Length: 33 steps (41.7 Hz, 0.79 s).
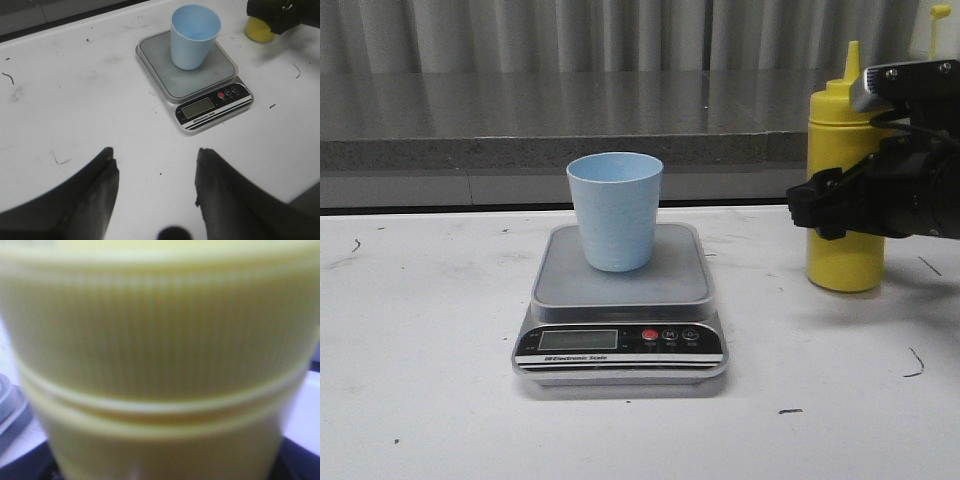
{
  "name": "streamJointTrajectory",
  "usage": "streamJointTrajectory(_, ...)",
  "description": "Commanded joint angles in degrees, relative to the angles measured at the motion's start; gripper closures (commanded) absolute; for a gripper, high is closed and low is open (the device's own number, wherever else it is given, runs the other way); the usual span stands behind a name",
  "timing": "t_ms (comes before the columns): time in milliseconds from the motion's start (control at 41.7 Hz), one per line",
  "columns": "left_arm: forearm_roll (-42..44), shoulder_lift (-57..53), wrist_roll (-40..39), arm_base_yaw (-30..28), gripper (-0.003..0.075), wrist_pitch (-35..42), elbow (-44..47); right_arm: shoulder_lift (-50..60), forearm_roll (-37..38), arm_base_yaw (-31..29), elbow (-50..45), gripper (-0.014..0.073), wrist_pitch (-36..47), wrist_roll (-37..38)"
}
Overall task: Pour seasoning into cup on scale with both arms
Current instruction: 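Lower the bottle onto the table and open the right gripper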
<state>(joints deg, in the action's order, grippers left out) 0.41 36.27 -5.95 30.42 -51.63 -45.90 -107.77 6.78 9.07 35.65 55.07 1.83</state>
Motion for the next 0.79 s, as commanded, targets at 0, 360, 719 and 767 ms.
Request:
streamJointTrajectory(0, -0.1, 0.0, -0.4, 0.4, 0.0364, 3.8, -1.5, 1.8, -1.1, -0.4, 1.4, 0.0207, 8.2, -1.8)
streamJointTrajectory(360, -0.1, 0.0, -0.4, 0.4, 0.0364, 3.8, -1.5, 2.2, -1.1, -0.4, 0.6, -0.0062, 4.7, -1.3)
streamJointTrajectory(719, -0.1, 0.0, -0.4, 0.4, 0.0364, 3.8, -1.5, 13.7, -0.8, -0.3, -9.4, -0.0061, 0.8, 0.6)
streamJointTrajectory(767, -0.1, 0.0, -0.4, 0.4, 0.0364, 3.8, -1.5, 16.3, -0.1, -0.2, -10.5, -0.0061, -2.6, 2.5)
